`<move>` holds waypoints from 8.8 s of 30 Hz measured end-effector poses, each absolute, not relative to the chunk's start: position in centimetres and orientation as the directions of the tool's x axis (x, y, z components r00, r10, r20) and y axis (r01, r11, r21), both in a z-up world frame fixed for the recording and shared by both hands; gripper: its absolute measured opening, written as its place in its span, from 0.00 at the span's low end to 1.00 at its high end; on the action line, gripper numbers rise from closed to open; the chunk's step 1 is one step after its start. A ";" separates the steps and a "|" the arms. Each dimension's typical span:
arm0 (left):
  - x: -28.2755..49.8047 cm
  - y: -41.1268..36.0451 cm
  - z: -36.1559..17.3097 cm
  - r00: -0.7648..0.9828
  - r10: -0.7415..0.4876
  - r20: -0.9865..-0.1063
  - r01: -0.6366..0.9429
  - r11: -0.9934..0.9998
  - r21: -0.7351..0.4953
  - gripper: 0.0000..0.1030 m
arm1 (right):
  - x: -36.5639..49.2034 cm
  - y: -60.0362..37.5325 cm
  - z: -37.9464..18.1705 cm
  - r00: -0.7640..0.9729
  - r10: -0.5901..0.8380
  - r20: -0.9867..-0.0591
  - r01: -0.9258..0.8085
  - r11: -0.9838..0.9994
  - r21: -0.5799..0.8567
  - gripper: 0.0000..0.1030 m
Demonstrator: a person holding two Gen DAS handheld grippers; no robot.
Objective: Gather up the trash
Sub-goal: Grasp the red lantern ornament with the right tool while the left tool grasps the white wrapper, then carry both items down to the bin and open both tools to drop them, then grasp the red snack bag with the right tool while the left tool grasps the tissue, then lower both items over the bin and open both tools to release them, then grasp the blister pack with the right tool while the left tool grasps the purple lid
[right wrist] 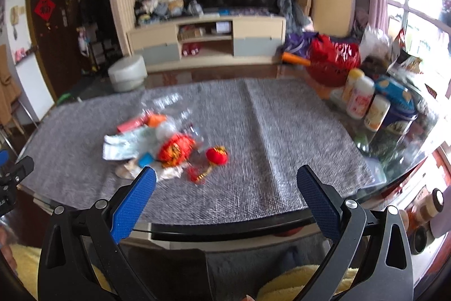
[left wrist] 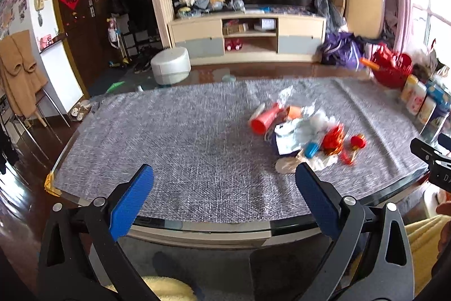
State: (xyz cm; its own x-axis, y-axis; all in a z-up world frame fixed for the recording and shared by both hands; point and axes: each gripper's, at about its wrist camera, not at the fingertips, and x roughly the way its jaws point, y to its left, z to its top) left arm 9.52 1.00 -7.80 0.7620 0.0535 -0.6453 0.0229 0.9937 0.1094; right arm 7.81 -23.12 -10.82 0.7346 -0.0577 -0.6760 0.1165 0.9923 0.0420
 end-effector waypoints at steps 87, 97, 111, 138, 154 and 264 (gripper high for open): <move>1.1 -1.3 -21.8 0.417 -0.235 -0.878 0.192 0.967 -0.168 0.00 | 1.9 -17.0 -22.0 0.460 0.221 -0.860 -0.106 0.975 0.194 0.36; 1.0 -2.8 -26.1 0.297 -0.259 -0.919 0.225 0.954 -0.196 0.02 | 2.3 -16.7 -26.6 0.340 0.248 -0.907 -0.071 0.969 0.238 0.36; 1.8 -2.0 -26.0 0.302 -0.223 -0.927 0.195 0.966 -0.169 0.41 | 3.4 -18.2 -25.6 0.370 0.235 -0.899 -0.031 0.970 0.241 0.57; 13.6 -2.5 -17.2 0.499 -0.223 -0.838 0.207 0.969 -0.134 0.92 | 15.1 -22.8 -17.8 0.577 0.132 -0.806 0.017 0.985 0.174 0.78; 21.8 -5.2 -19.7 0.467 -0.262 -0.845 0.263 0.953 -0.150 0.77 | 20.3 -22.4 -20.6 0.542 0.155 -0.826 0.026 0.979 0.200 0.78; 10.7 -1.5 -17.8 0.478 -0.201 -0.855 0.214 0.971 -0.109 0.75 | 12.6 -23.0 -17.5 0.537 0.173 -0.825 0.012 0.977 0.213 0.78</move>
State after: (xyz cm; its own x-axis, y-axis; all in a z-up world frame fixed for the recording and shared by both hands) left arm 10.73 -1.47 -17.77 0.4775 -0.2015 -0.8552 0.2140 0.9707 -0.1092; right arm 12.63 -23.01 -17.54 0.5374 0.1731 -0.8253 0.0116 0.9771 0.2125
